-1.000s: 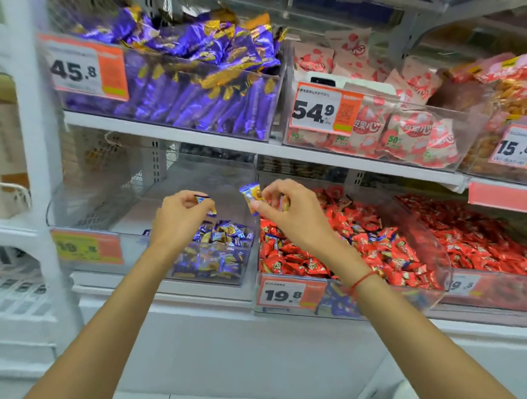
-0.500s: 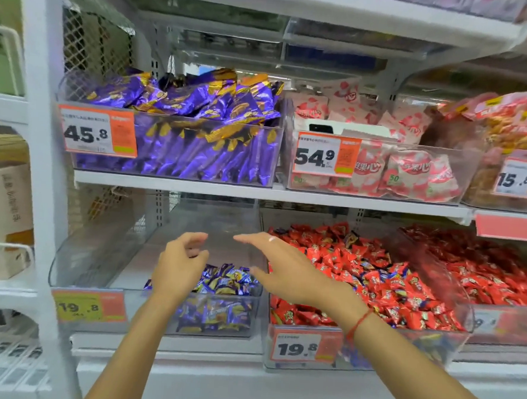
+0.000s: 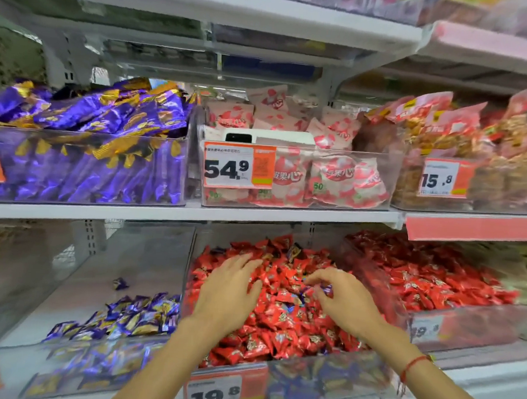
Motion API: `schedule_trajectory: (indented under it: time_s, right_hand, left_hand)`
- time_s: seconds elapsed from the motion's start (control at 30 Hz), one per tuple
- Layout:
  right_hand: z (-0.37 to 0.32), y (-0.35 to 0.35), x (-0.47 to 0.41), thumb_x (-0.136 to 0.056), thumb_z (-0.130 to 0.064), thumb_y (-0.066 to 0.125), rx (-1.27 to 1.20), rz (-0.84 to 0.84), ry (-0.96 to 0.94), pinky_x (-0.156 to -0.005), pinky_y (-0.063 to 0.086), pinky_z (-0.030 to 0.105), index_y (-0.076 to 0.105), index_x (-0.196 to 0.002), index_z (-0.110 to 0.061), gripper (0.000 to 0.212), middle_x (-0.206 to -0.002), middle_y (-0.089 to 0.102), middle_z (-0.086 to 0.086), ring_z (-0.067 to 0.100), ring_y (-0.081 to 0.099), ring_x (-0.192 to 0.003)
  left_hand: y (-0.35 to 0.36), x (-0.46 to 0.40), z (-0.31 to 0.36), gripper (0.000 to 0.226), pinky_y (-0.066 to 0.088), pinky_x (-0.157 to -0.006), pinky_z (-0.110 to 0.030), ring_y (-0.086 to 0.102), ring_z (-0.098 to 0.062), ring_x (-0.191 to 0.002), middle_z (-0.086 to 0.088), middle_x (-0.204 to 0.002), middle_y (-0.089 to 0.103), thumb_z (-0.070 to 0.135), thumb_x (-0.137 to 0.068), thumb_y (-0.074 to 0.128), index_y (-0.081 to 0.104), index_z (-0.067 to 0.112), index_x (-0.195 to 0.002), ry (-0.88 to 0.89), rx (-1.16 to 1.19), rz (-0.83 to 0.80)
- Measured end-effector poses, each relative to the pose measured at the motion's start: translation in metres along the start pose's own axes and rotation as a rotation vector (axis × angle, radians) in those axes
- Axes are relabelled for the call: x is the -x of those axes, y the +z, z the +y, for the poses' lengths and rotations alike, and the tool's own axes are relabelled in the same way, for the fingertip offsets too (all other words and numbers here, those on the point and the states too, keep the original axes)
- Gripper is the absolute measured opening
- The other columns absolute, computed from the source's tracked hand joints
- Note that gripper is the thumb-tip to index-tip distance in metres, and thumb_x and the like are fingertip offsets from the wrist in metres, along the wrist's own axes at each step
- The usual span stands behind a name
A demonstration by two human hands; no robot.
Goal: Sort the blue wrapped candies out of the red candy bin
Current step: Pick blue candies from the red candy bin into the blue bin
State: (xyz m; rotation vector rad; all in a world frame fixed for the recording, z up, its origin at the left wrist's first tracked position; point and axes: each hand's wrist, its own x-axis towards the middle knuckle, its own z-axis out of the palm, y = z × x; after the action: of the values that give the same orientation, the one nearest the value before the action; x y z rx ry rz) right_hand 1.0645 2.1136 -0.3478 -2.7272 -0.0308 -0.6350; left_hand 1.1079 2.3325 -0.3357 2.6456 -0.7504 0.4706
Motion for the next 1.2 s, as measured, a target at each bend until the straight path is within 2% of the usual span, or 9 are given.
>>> schedule_trajectory:
  time_s: [0.1, 0.23, 0.4, 0.57, 0.73, 0.83, 0.97, 1.1, 1.2]
  right_hand:
    - [0.012, 0.01, -0.03, -0.095, -0.023, 0.052, 0.009, -0.07, -0.046, -0.096, 0.044, 0.035, 0.063, -0.119, -0.024, 0.026, -0.12, 0.063, -0.001, 0.02, 0.057, -0.113]
    - [0.019, 0.032, -0.084, -0.099, -0.026, 0.041, -0.048, -0.076, 0.027, -0.098, 0.044, 0.042, 0.055, -0.13, -0.016, 0.035, -0.129, 0.059, 0.015, 0.035, 0.054, -0.119]
    - [0.021, 0.065, -0.109, -0.102, -0.028, 0.031, 0.053, -0.342, 0.064, -0.116, 0.022, 0.044, 0.025, -0.15, -0.021, 0.049, -0.155, 0.025, 0.015, 0.034, 0.022, -0.143]
    - [0.021, 0.044, -0.083, -0.096, -0.025, 0.043, 0.116, -0.335, 0.028, -0.1, 0.043, 0.041, 0.056, -0.127, -0.013, 0.035, -0.134, 0.053, 0.015, 0.033, 0.051, -0.122]
    - [0.016, 0.003, -0.035, -0.094, -0.024, 0.054, 0.123, -0.328, -0.016, -0.094, 0.045, 0.033, 0.059, -0.129, -0.023, 0.035, -0.129, 0.062, 0.003, 0.026, 0.057, -0.118]
    - [0.014, -0.015, -0.016, -0.091, -0.033, 0.059, 0.115, -0.259, 0.012, -0.086, 0.046, 0.031, 0.065, -0.121, -0.03, 0.031, -0.113, 0.069, 0.001, 0.023, 0.061, -0.108]
    - [0.023, -0.019, -0.009, -0.085, -0.039, 0.067, -0.045, -0.126, 0.062, -0.093, 0.048, 0.035, 0.072, -0.109, -0.029, 0.027, -0.117, 0.068, -0.007, 0.015, 0.062, -0.11]
    - [0.015, -0.022, -0.008, -0.092, -0.034, 0.061, -0.244, -0.1, 0.073, -0.094, 0.042, 0.027, 0.071, -0.11, -0.021, 0.024, -0.112, 0.062, -0.004, 0.012, 0.058, -0.107]
    - [-0.011, -0.021, -0.002, -0.091, -0.032, 0.063, -0.415, -0.106, 0.017, -0.091, 0.049, 0.031, 0.07, -0.11, -0.028, 0.021, -0.107, 0.067, -0.007, 0.009, 0.063, -0.095]
  left_hand:
    - [0.016, -0.029, 0.001, 0.054, 0.009, -0.118, -0.043, 0.013, -0.027, -0.147, -0.001, -0.161, 0.014, 0.05, -0.101, 0.027, 0.019, 0.034, -0.152, -0.097, -0.258, -0.154]
    - [0.024, -0.038, -0.001, 0.051, 0.015, -0.117, -0.049, 0.021, -0.032, -0.143, 0.001, -0.158, 0.024, 0.052, -0.1, 0.025, 0.021, 0.042, -0.15, -0.101, -0.274, -0.318]
    - [0.024, -0.03, -0.004, 0.045, 0.005, -0.118, -0.05, 0.009, -0.032, -0.147, 0.007, -0.161, 0.013, 0.051, -0.102, 0.021, 0.021, 0.052, -0.146, -0.046, -0.267, -0.347]
    - [0.025, -0.031, -0.006, 0.044, 0.001, -0.118, -0.052, 0.006, -0.033, -0.148, 0.006, -0.162, 0.009, 0.052, -0.102, 0.019, 0.019, 0.054, -0.146, -0.05, -0.234, -0.365]
    - [0.02, -0.031, -0.004, 0.044, 0.004, -0.117, -0.054, 0.012, -0.032, -0.147, 0.004, -0.16, 0.017, 0.052, -0.101, 0.027, 0.029, 0.051, -0.144, -0.059, -0.149, -0.323]
    - [0.015, -0.021, 0.0, 0.041, 0.006, -0.118, -0.052, 0.013, -0.025, -0.147, 0.008, -0.158, 0.023, 0.053, -0.099, 0.035, 0.042, 0.045, -0.139, -0.023, -0.13, -0.253]
    - [0.007, -0.002, 0.003, 0.044, 0.001, -0.119, -0.047, 0.007, -0.016, -0.149, 0.011, -0.159, 0.022, 0.059, -0.097, 0.031, 0.048, 0.044, -0.135, 0.045, -0.164, -0.246]
    - [-0.003, 0.011, -0.001, 0.048, -0.008, -0.119, -0.044, 0.004, -0.011, -0.149, 0.012, -0.16, 0.018, 0.058, -0.098, 0.031, 0.033, 0.046, -0.144, 0.085, -0.164, -0.172]
    - [-0.01, 0.018, 0.004, 0.059, 0.004, -0.119, -0.033, 0.019, -0.006, -0.145, 0.016, -0.154, 0.031, 0.069, -0.091, 0.023, 0.035, 0.043, -0.144, 0.07, 0.01, -0.04]
